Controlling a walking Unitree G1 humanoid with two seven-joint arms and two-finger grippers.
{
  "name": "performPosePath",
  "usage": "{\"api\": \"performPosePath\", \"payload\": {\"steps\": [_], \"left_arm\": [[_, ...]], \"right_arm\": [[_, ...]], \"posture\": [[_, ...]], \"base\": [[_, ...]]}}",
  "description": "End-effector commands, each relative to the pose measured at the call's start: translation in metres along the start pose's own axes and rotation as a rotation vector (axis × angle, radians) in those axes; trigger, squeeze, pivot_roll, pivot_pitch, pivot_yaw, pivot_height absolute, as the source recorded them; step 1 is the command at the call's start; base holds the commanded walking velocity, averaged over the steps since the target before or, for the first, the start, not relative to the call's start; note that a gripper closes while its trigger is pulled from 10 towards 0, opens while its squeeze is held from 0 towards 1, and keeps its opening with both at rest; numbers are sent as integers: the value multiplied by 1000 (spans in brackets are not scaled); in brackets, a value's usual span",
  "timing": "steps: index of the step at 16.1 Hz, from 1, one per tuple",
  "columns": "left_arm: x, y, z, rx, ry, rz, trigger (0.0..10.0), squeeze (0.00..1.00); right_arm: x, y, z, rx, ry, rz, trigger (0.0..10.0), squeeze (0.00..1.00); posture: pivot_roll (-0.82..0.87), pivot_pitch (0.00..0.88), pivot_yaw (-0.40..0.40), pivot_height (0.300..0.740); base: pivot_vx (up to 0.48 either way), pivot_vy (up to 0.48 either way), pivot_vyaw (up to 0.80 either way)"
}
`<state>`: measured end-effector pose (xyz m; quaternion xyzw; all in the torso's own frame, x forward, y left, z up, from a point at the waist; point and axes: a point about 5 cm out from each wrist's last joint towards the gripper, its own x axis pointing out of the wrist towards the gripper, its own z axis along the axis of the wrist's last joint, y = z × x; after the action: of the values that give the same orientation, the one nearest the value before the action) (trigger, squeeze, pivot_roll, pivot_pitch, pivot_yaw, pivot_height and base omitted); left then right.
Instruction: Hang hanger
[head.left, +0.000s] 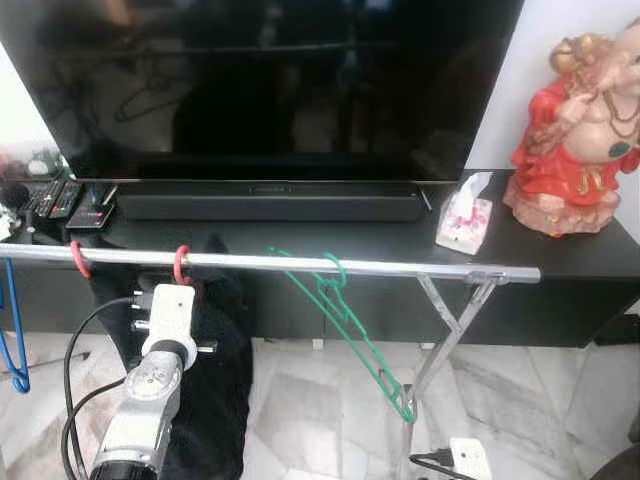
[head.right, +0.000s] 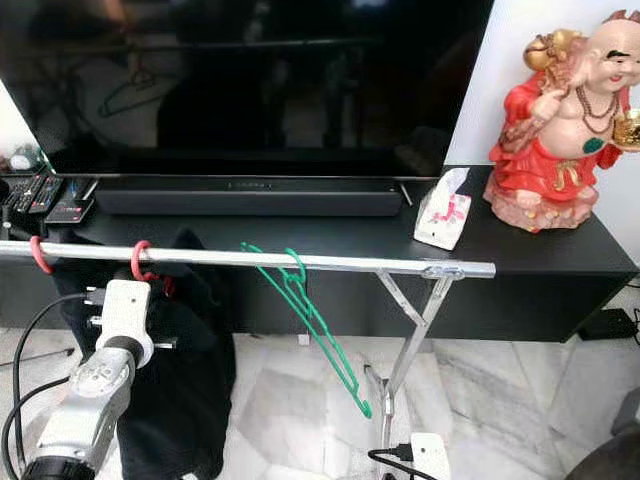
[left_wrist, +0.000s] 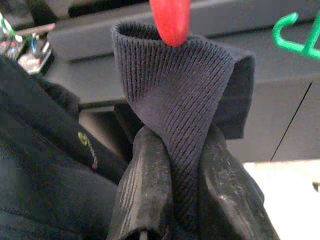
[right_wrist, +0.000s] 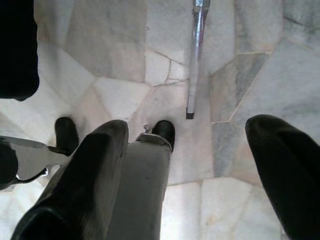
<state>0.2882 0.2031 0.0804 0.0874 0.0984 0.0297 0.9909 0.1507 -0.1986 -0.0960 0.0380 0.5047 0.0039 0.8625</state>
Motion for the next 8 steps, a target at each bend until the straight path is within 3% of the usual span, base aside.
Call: {"api": "performPosePath", "payload": {"steps": [1,5,8], "left_arm": [[-3,2,21,-23,-125,-6,0,0],[-17,0,21,10,-212,-54,0,0],[-29,-8,5,113,-184,-162,0,0]], "right_arm": [[0,2,-3,17,0,2,10000,0],[3,25,-8,12,17,18,10000,0],[7,51,-7,8,18,39,10000,0]], "posture": [[-58,0,-15,740],[-57,0,-16,740],[-56,0,-16,740]], "base": [[0,0,0],[0,0,0],[0,0,0]]}}
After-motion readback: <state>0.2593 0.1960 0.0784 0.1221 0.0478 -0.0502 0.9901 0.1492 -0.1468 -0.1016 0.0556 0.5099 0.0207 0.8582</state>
